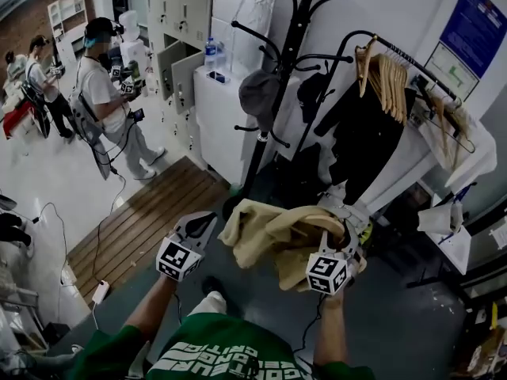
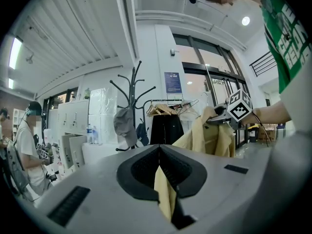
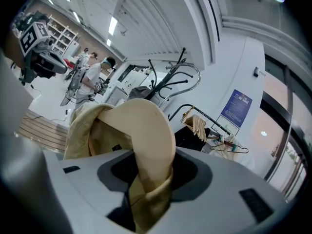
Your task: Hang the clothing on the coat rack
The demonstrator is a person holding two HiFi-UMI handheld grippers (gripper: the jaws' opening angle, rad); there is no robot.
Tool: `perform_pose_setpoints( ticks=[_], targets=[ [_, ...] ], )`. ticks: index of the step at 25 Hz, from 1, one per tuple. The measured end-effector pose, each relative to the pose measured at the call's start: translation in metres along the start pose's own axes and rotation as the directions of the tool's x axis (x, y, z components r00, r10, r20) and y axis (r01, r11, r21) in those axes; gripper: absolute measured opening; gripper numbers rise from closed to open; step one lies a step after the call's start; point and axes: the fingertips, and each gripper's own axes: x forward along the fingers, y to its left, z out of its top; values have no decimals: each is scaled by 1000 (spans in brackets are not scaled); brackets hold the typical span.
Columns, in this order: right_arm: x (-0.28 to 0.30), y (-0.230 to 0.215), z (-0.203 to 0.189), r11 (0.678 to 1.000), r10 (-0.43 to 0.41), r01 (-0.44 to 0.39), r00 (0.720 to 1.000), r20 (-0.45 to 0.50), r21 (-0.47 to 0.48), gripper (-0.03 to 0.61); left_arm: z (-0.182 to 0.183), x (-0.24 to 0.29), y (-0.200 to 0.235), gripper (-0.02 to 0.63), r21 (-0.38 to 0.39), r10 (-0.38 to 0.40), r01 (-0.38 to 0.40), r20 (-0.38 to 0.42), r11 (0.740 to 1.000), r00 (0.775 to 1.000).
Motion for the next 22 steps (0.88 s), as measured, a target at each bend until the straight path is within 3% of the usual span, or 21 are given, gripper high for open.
perform_pose_setpoints(
  ticks=[8,22],
  targets=[
    [47,17,43,1000,-10,10,1000,-13,17,179,-1,18,66,6,6,-8,8,7,1000,1000],
    [97,38,89,1000,20,-20,1000,-10,19,179,3,32,112,6,9,-6,6,20,1000,1000]
  ],
)
